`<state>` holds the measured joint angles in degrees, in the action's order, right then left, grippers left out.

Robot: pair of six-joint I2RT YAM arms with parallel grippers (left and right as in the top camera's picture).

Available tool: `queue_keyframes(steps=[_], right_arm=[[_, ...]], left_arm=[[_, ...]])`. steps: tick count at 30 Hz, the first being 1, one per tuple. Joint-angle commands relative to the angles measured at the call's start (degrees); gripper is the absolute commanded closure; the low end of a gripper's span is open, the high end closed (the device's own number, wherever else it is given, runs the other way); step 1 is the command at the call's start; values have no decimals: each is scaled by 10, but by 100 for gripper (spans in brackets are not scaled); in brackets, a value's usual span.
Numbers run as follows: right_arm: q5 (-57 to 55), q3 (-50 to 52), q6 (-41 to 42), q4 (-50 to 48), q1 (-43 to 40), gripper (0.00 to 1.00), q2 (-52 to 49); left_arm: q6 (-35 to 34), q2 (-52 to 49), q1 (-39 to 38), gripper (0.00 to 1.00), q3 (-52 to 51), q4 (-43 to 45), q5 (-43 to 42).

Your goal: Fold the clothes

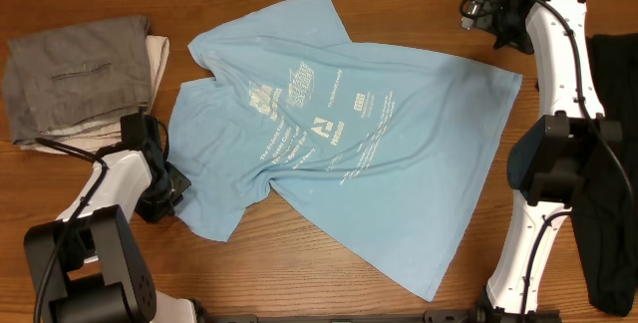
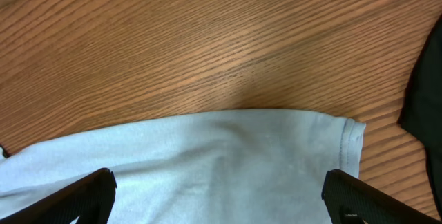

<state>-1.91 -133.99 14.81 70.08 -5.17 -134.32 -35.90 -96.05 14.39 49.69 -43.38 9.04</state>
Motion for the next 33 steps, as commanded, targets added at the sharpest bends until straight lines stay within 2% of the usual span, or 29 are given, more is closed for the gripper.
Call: queue_keyframes(steps=[1,7,13,18,23,28,33], right_arm=[[-1,-10,2,-1,-2,0,7],[-1,-10,2,-1,-2,0,7],[-1,-10,2,-1,-2,0,7],[-1,-10,2,-1,-2,0,7],[-1,-10,2,-1,-2,0,7],[-1,-10,2,-1,-2,0,7],[-1,-10,2,-1,-2,0,7]], left_arm=[[-2,-38,27,96,-19,-25,20],[-21,-38,66,96,-19,-78,22],[-20,-31,96,96,-19,-94,18],[-18,29,92,96,13,-112,18],[0,120,71,96,100,-152,-20],[47,192,26,95,170,-142,-132],[51,214,-28,95,185,-134,-139]])
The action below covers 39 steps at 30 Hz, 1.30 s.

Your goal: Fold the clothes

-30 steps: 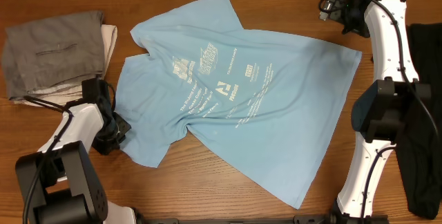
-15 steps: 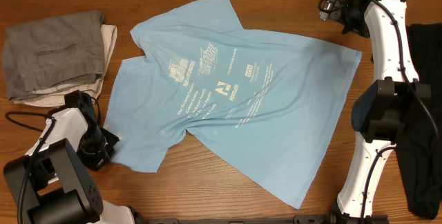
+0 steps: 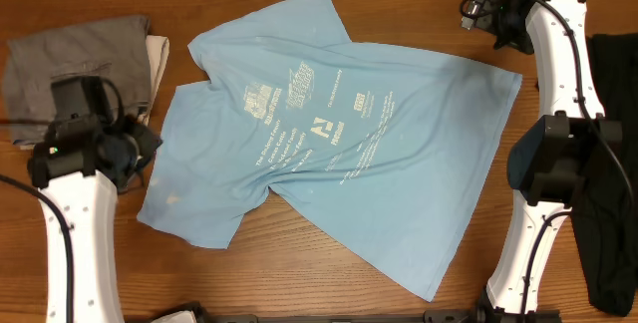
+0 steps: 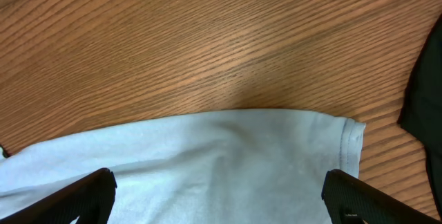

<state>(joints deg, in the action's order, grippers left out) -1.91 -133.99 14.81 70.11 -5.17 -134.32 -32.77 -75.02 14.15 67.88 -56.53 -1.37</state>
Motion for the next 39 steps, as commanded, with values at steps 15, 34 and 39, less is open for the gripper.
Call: queue_keyframes(steps=[15,34,39], right_arm=[[-1,-10,2,-2,-2,0,7],[310,-9,-98,211,-2,0,7],[289,9,-104,270,-2,44,7]], left_arm=[[19,-32,-56,0,-2,-2,-45],[19,-32,-56,0,-2,-2,-45],[19,-32,-56,0,-2,-2,-45]])
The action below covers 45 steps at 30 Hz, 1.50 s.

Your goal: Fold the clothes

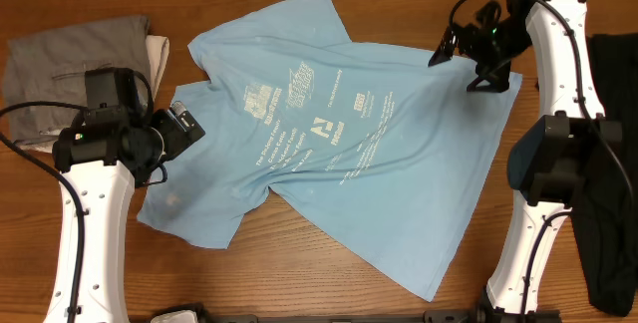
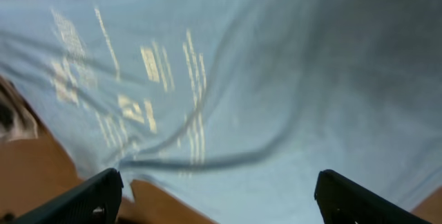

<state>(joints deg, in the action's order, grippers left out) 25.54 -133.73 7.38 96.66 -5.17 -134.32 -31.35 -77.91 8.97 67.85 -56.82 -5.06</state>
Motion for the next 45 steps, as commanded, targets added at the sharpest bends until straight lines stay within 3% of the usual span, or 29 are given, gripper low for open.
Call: queue_keyframes(steps=[1,2,7,12,18,23,34,45], right_arm=[[13,8,-29,4,-2,86,9],[16,8,-22,4,-2,96,12],[15,11,31,4,1,96,55],[-70,76,84,4,35,96,194],[-200,232,201,2,99,96,369],[-203,410,238,-11,140,96,447],[-174,814,346,-264,122,96,472],[-139,975,379,-435,116,96,472]], left_arm=[[5,-3,-4,0,-2,1,-8],[5,-3,-4,0,-2,1,-8],[5,-3,-4,0,-2,1,-8],[5,-3,-4,0,-2,1,-8],[5,-3,-4,0,-2,1,-8],[5,-3,-4,0,-2,1,-8],[5,-3,-4,0,-2,1,-8],[5,-3,-4,0,-2,1,-8]])
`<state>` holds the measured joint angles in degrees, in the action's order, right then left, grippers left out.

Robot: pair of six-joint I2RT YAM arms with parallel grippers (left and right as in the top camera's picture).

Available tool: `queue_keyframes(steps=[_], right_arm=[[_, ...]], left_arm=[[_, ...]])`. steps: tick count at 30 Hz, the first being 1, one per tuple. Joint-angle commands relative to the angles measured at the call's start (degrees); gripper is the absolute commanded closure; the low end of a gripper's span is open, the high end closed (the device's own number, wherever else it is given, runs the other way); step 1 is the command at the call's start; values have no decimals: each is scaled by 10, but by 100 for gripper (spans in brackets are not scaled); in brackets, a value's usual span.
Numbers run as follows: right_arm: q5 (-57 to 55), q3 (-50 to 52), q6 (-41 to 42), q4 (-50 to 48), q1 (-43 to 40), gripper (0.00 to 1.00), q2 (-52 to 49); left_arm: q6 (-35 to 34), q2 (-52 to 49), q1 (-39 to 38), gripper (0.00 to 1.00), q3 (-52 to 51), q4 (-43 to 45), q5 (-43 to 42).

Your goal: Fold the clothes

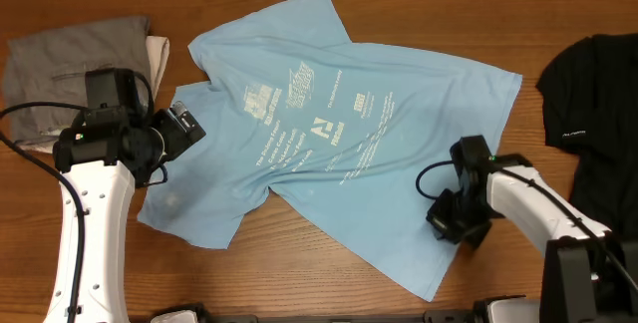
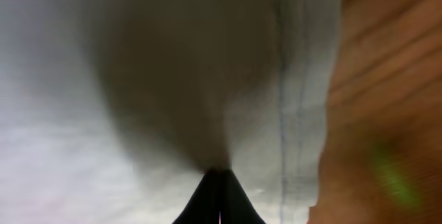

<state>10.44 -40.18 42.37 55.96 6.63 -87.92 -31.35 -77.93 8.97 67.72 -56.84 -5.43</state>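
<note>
A light blue T-shirt [image 1: 339, 134] with white print lies spread face up and askew on the wooden table. My right gripper [image 1: 457, 218] is down at its lower right hem. In the right wrist view the right gripper [image 2: 219, 182] has its jaws closed together, pinching blue fabric just inside the stitched hem [image 2: 293, 106]. My left gripper [image 1: 184, 127] hovers over the shirt's left shoulder, by the sleeve, and looks open with nothing in it.
Grey folded clothes [image 1: 75, 69] with a beige piece [image 1: 158, 59] lie at the far left. A black garment [image 1: 588, 114] lies along the right edge. Bare wood table [image 1: 299, 263] shows at the front.
My right gripper was open above the shirt's upper right part; it is now low at the lower right hem and shut on it. The left arm has not moved.
My left gripper was at the bunched lower left sleeve, while the right stood open past the shirt's far right corner. Then the sleeve lay spread out leftward. Then the left gripper was over the shoulder and the right over the shirt. Now the right pinches the hem.
</note>
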Motion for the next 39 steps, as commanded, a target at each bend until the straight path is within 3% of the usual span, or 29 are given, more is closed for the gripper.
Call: queue_keyframes(steps=[1,9,18,24,30,39], right_arm=[[3,50,31,-37,-4,96,8],[-33,62,34,-25,-80,96,8],[-18,44,-67,-2,-264,96,8],[-14,26,-95,1,-336,96,8],[28,-45,-99,50,-344,96,8],[141,-280,-174,123,-290,96,8]], left_arm=[[5,-3,-4,0,-1,1,-4],[5,-3,-4,0,-1,1,-4],[5,-3,-4,0,-1,1,-4],[5,-3,-4,0,-1,1,-4],[5,-3,-4,0,-1,1,-4],[5,-3,-4,0,-1,1,-4]])
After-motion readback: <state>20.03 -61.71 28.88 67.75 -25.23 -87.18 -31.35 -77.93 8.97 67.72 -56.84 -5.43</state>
